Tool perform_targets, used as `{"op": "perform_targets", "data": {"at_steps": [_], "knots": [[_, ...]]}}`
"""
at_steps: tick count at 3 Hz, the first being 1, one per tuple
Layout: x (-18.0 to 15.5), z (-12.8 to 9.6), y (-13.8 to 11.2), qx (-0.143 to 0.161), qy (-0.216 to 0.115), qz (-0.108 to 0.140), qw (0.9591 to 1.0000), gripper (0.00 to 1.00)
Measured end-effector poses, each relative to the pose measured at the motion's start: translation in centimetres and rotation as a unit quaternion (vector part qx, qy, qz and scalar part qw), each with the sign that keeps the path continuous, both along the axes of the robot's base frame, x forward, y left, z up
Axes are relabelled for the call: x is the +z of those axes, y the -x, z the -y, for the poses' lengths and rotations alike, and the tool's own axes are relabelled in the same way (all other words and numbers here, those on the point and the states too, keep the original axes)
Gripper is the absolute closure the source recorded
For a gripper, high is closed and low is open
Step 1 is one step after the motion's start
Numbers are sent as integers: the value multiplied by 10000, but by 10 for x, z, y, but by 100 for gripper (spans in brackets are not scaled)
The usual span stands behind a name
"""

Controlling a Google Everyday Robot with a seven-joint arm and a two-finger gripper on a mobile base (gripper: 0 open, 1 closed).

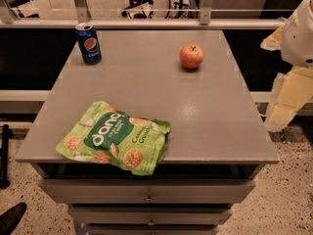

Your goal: Move pepsi can near apple

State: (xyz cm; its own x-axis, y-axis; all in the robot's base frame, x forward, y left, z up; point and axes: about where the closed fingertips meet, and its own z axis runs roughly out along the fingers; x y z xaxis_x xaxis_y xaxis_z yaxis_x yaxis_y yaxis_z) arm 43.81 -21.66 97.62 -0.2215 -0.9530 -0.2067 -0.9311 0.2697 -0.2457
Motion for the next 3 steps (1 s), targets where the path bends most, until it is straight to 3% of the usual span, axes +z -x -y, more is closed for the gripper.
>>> {"op": "perform_targets", "data": {"at_steps": [1,2,3], "knots": [[1,0,0,4,-7,16,10000,0],[-9,-14,-23,209,-366,94,9991,0],[-24,-45,-70,600,-963,221,9933,0]]}}
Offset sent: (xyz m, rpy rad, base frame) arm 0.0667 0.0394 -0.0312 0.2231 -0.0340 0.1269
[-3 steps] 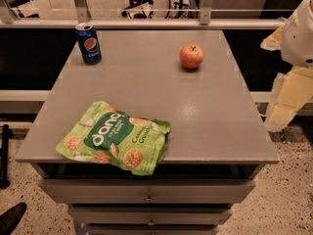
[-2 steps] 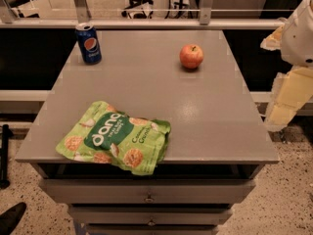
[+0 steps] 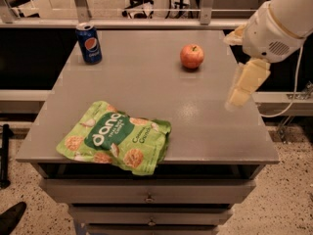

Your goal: Move pepsi can near apple

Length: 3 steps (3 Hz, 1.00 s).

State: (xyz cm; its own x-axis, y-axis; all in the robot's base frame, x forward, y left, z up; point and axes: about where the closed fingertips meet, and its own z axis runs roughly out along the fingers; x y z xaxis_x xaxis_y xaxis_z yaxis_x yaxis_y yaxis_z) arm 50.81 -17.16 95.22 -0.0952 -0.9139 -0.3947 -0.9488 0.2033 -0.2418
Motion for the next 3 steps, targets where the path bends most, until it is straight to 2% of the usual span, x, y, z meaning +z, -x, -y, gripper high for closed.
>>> {"op": "perform_targets", "data": {"at_steps": [1,2,3], "knots": [[-2,-40,-47,367,-579,220,9974,0],[5,-97,-85,664,-1211,473,9893,0],[5,-97,-85,665,-1211,473,9893,0]]}}
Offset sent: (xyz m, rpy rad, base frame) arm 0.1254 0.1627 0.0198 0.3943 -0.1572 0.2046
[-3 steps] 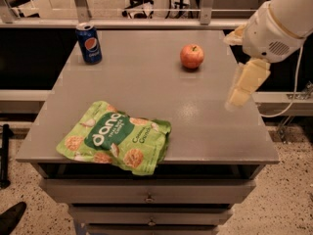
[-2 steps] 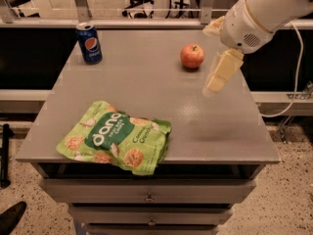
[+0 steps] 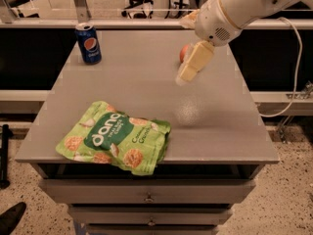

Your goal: Move pepsi can near apple

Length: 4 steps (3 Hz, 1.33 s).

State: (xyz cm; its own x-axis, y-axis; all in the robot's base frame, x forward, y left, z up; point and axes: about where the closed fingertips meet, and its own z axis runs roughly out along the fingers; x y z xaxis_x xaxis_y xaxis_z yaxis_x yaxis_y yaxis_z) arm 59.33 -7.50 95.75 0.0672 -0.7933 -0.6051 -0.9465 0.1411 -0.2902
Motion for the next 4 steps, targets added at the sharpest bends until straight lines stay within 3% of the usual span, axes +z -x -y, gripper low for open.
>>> {"op": "perform_targets", "data": {"at_steps": [2,3,4], "knots": [[-26,-34,-68,-21,-543,162,9984,0],[-30,-70,-127,-79,-1060,363,9937,0],[-31,-96,-161,-163,-1434,395,9887,0]]}}
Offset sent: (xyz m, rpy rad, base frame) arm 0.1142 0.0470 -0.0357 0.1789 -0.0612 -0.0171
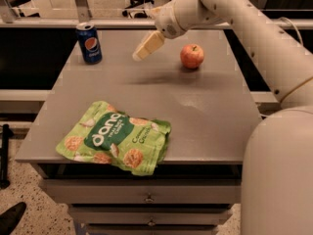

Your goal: Move pepsi can near apple

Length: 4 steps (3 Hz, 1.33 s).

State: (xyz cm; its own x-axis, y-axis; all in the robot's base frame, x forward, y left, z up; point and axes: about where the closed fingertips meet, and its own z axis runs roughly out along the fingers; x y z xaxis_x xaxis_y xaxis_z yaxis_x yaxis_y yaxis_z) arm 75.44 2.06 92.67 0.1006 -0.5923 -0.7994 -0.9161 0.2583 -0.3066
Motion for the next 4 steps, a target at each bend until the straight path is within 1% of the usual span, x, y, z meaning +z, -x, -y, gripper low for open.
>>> {"op": "perform_targets", "data": {"at_steps": [1,2,3,4], "knots": [[-5,-37,-27,-129,-431,-149,9989,0],[-11,-71,-42,-456,-816,-429,9947,0],[-24,-105,-44,-569,-1172,-687,9891,0],[-38,-139,-43,-460,-1472,-907,9839,0]]}}
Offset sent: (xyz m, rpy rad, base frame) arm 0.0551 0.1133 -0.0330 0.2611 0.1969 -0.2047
